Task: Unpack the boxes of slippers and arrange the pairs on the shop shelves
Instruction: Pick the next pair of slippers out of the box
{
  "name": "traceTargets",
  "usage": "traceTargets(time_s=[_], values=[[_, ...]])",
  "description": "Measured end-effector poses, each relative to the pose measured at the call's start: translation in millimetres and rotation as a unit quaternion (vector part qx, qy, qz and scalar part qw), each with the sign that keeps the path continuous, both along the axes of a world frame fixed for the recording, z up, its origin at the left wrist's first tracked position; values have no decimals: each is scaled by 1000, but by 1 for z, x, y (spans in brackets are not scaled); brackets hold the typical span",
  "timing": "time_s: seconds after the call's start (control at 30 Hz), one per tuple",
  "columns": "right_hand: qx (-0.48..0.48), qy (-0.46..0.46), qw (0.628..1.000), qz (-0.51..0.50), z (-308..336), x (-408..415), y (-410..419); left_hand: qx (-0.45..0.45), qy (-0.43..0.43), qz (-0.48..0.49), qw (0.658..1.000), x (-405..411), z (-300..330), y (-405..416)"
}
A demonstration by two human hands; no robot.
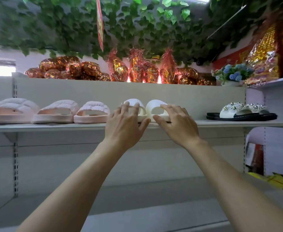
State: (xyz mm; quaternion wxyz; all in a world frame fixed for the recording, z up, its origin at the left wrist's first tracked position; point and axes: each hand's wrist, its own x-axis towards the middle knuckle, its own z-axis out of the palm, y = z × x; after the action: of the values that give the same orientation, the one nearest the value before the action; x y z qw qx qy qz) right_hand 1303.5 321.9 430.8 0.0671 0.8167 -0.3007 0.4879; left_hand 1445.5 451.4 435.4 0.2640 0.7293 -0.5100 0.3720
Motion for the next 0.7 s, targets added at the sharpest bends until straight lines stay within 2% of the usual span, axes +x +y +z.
traceTargets(time_s=[0.3, 0.5, 0.7], values=[[42, 37, 998, 7, 16, -13, 33, 54, 66, -31, 996, -9, 11, 25], [17, 71, 996, 44, 23, -30, 89, 22, 93, -21, 995, -27, 7, 99], [10, 108, 988, 106, 0, -40, 162, 6, 117, 26, 993, -48, -25, 195]])
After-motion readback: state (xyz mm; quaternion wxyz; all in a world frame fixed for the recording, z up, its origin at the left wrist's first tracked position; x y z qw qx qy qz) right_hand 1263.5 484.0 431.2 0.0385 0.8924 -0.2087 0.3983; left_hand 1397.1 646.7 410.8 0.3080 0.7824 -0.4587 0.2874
